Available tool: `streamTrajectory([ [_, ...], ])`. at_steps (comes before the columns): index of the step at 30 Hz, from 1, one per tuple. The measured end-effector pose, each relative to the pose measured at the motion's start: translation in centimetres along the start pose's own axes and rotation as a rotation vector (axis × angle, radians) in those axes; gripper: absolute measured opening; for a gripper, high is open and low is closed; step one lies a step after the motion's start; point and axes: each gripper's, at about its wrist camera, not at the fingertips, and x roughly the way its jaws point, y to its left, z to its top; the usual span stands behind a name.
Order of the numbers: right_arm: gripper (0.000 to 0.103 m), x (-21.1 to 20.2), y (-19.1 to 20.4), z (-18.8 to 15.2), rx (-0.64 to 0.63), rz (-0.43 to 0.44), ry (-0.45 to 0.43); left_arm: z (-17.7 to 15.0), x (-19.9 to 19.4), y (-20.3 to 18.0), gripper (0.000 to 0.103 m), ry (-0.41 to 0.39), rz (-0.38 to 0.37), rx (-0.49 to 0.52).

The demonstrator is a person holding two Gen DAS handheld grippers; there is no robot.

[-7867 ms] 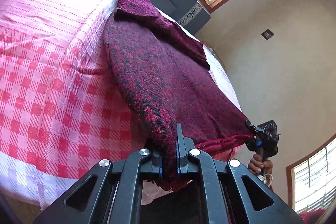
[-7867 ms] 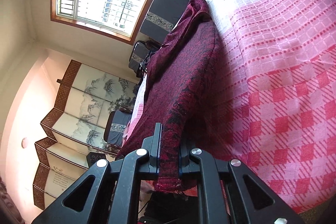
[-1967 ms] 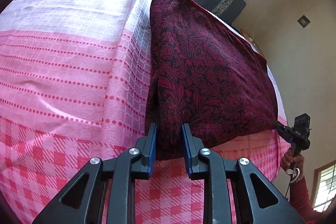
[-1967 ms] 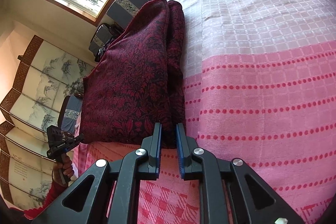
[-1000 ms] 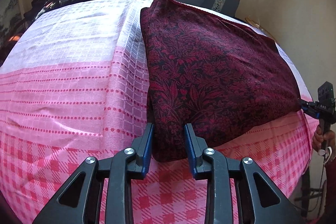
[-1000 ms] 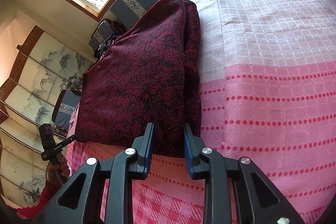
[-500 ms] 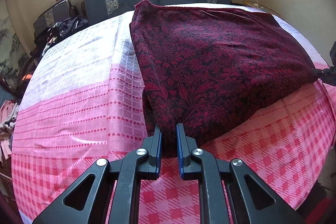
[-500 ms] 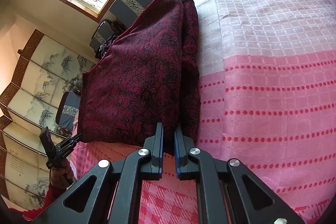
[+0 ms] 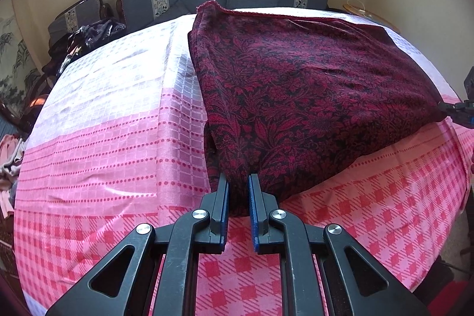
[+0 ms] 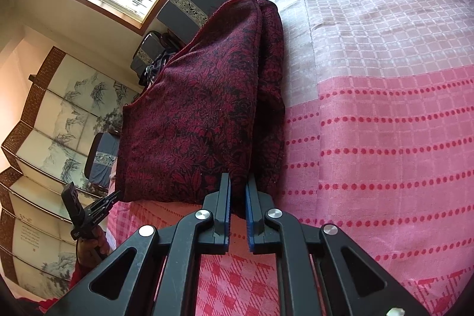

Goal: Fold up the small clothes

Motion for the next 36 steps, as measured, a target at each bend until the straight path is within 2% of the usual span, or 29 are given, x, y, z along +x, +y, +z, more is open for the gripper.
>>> streamTrajectory([
  [8,0.01,-0.6,0.1,0.0,0.01,0.033,0.005,-0.6,-1.3,1.1,0.012,0.009,-0.011,-0.024],
  [11,0.01,-1.1,0.4,-0.2,0.012,0.053,0.003,-1.1,-1.9,1.4,0.008,0.018,-0.023,-0.038],
  [16,0.01,-1.4,0.6,-0.8,0.012,0.061,0.002,-2.1,-2.3,2.6,0.007,0.035,-0.029,-0.061],
  [19,0.01,-1.3,0.5,-0.9,0.013,0.055,0.003,-2.3,-2.7,3.4,0.007,0.016,-0.048,-0.097],
  [21,0.01,-1.1,0.2,-0.9,0.026,0.055,0.003,-2.0,-2.8,4.2,0.007,0.017,-0.093,-0.127],
  [24,0.01,-0.7,-0.2,-0.6,0.036,0.057,0.009,-1.3,-2.2,5.2,0.013,0.022,-0.158,-0.15],
  [26,0.01,-0.7,-0.3,-0.7,0.04,0.064,0.011,-0.8,-1.7,5.2,0.028,0.015,-0.192,-0.146],
  [29,0.01,-0.8,-0.4,-0.9,0.048,0.068,0.013,-0.1,-0.8,5.5,0.044,0.003,-0.242,-0.155],
  [31,0.01,-0.8,-0.6,-1.0,0.047,0.066,0.016,0.2,-0.1,5.5,0.047,0.007,-0.271,-0.174],
  [34,0.01,-0.7,-0.6,-0.9,0.052,0.067,0.018,0.5,1.6,5.7,0.047,0.036,-0.359,-0.189],
  [35,0.01,-0.7,-0.7,-0.8,0.053,0.068,0.018,0.4,2.0,5.4,0.041,0.046,-0.371,-0.186],
  [36,0.01,-0.6,-0.7,-0.8,0.053,0.068,0.019,0.4,2.2,5.0,0.016,0.047,-0.342,-0.168],
])
